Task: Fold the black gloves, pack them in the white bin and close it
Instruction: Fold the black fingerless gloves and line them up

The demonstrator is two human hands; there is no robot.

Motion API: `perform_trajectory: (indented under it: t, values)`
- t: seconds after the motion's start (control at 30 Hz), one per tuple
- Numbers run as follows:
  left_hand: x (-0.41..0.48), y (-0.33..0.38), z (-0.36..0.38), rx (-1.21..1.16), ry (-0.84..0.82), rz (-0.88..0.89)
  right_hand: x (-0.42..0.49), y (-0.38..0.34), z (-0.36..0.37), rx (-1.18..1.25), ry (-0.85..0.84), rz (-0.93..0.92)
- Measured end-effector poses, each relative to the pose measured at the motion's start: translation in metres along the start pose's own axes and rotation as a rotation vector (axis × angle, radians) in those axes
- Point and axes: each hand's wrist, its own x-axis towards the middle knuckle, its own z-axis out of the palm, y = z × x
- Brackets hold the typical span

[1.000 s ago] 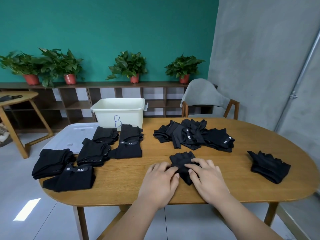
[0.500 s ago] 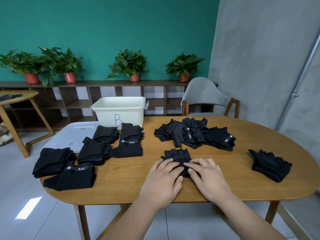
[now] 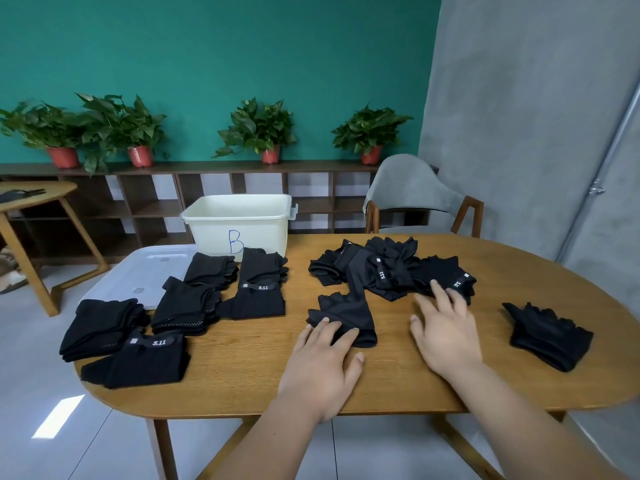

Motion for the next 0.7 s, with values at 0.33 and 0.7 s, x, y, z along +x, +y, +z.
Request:
perform_trajectory:
  t: [0.33, 0.7]
  values:
    - [0.007, -0.006, 0.007, -0.037, -0.006, 0.015, 0.029, 0.022, 0.019, -0.094, 0.035, 0.119]
    - [0.001, -0.001, 0.0, -0.031, 0.021, 0.003, -0.012, -0.011, -0.024, 0.418, 0.48, -0.11]
